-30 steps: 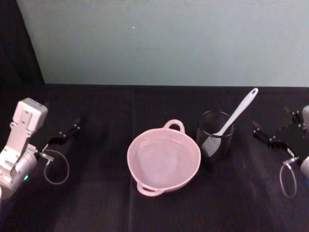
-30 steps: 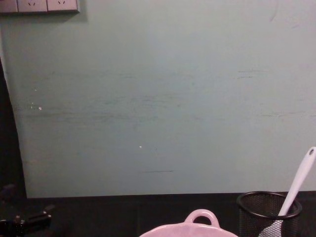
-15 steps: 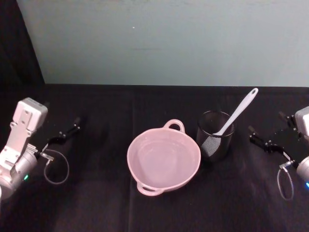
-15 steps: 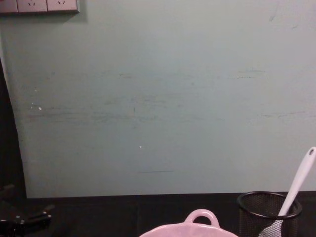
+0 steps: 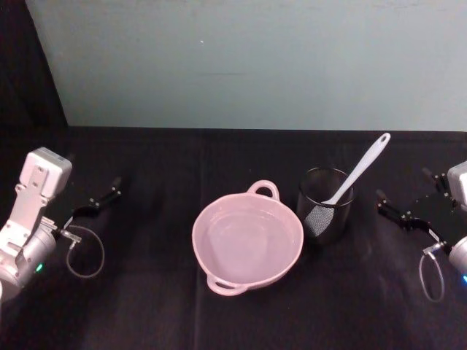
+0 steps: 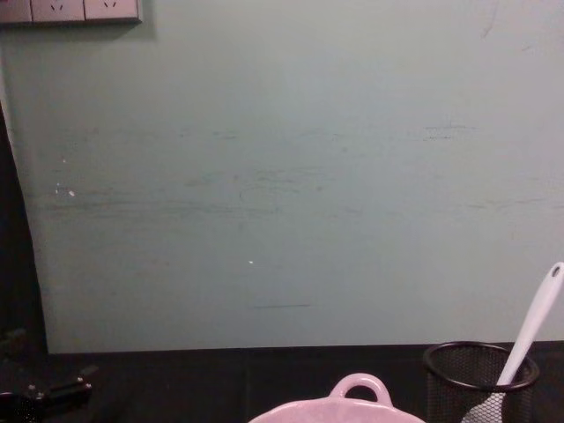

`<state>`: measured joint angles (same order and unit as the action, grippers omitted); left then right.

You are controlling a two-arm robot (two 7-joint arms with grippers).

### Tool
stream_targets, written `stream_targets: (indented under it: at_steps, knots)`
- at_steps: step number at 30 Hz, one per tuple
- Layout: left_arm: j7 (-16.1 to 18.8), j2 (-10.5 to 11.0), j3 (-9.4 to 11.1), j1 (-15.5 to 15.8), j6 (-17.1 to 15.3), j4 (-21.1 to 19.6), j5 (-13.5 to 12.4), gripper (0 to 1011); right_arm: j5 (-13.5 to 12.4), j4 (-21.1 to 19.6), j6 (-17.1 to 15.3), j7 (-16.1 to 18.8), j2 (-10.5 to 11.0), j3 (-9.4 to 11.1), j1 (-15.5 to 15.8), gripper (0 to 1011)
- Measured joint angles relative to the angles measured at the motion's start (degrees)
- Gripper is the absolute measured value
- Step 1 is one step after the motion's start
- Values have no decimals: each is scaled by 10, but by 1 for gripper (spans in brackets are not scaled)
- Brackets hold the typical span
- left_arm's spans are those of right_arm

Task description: Use the one hand to pick up the spoon and stir the clear water in the bowl.

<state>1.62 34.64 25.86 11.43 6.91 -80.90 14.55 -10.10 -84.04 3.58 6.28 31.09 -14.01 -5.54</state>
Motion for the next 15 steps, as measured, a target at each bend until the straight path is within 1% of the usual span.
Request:
stream_targets:
  at_steps: [15]
  knots:
    - [0,0,0,0,0,0,0,1005,-1,0,1,-1,0,0,0,1002]
